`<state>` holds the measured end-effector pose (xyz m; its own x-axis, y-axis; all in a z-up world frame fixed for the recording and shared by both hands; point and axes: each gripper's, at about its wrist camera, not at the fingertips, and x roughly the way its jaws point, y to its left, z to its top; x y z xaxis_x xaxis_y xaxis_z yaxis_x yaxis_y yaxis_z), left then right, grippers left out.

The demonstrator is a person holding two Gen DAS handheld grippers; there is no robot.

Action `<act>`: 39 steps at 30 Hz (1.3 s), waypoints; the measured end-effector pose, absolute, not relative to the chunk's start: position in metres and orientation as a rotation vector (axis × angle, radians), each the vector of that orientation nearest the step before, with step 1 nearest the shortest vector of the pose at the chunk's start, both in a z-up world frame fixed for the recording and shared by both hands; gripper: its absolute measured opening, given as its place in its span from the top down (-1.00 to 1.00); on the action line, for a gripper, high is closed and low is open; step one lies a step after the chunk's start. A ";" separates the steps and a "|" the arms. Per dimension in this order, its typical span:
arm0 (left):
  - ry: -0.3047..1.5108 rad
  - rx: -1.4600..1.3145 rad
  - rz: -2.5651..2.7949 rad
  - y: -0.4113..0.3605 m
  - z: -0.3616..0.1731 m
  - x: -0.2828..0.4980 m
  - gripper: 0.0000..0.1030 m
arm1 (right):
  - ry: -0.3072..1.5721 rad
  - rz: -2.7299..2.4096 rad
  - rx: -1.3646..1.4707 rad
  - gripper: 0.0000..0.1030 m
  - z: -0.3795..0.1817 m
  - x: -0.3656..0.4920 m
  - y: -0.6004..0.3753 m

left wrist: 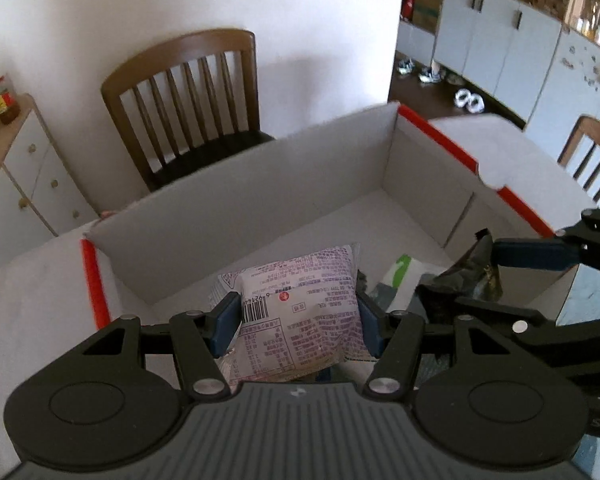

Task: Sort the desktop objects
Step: 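Lift both held packages and carry them over the red box, then open both tools to drop the white bag and black packet into the box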

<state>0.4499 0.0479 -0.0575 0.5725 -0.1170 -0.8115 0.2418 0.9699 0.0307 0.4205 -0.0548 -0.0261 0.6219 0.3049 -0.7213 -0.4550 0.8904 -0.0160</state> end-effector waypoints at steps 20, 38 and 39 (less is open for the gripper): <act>0.972 0.145 -0.199 0.043 -0.068 0.464 -0.20 | 0.856 0.456 -0.197 0.07 -0.040 0.433 -0.049; 0.879 0.125 -0.206 0.044 -0.018 0.434 -0.21 | 0.807 0.453 -0.177 0.02 -0.006 0.410 -0.063; 0.875 0.125 -0.206 0.044 -0.015 0.431 -0.21 | 0.803 0.452 -0.178 0.02 -0.004 0.408 -0.063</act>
<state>0.4313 0.0439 -0.0152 0.6227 -0.1276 -0.7720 0.2299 0.9729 0.0247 0.4084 -0.0631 -0.0035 0.6057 0.3220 -0.7276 -0.4544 0.8906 0.0159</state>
